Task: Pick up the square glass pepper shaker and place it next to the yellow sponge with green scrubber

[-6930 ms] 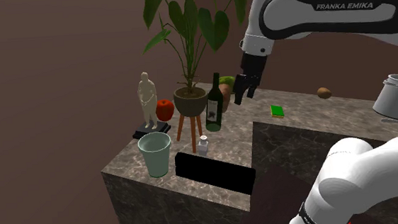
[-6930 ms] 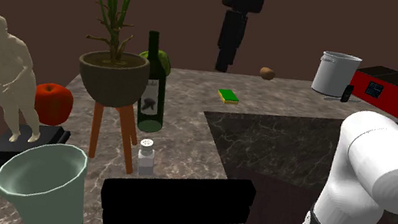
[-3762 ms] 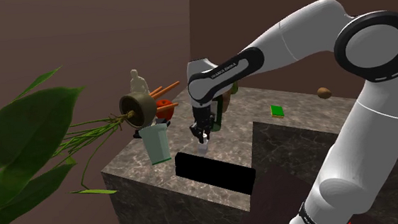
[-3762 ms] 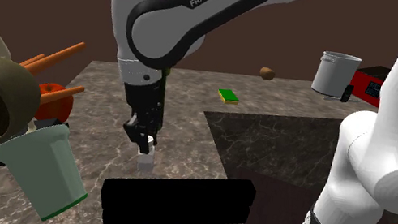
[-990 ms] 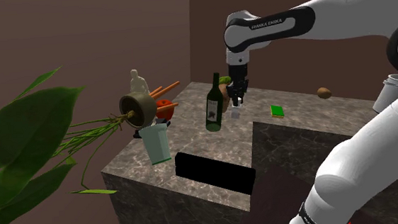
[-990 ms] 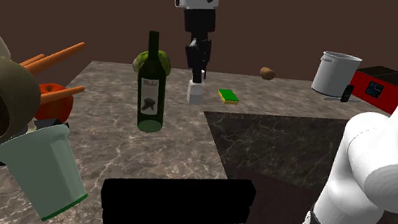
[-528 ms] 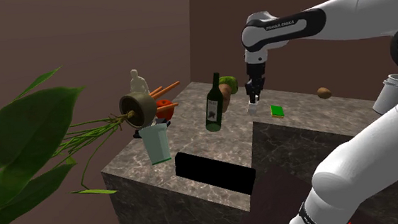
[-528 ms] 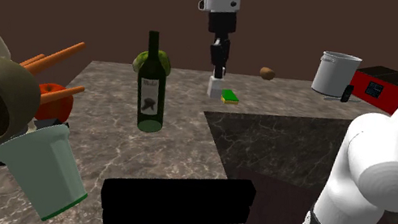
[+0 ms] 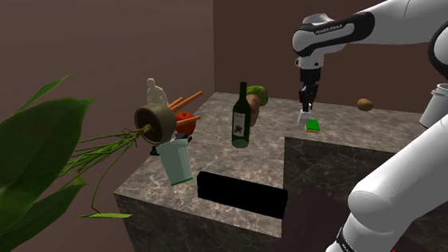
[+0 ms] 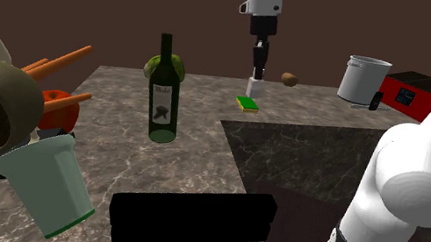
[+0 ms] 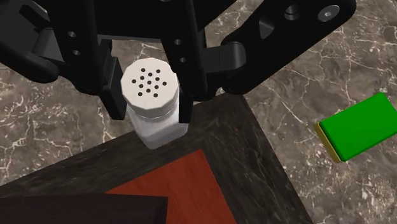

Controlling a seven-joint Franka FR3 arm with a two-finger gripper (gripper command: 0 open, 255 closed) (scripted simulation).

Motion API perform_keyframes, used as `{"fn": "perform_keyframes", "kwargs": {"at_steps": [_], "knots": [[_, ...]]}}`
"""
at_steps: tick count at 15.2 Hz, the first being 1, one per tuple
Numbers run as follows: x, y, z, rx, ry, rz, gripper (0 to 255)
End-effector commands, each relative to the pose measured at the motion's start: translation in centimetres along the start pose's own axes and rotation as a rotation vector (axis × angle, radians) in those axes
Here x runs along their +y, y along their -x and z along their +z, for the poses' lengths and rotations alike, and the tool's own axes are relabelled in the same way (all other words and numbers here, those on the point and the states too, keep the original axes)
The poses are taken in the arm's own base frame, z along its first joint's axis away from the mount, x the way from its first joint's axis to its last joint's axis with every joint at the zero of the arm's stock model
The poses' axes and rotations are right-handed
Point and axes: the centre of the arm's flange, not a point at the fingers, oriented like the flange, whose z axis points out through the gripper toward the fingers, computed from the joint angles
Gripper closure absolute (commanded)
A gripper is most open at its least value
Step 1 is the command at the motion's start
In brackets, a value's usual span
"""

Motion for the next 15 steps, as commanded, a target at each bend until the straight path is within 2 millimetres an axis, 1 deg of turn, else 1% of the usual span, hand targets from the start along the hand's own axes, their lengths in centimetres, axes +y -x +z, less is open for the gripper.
{"fn": "perform_keyframes", "kwargs": {"at_steps": [1,15], "knots": [[2.4,0.9,0.1,-0.001,0.000,-0.002,255],[19.2,8.4,1.0,-0.001,0.000,-0.002,255]]}}
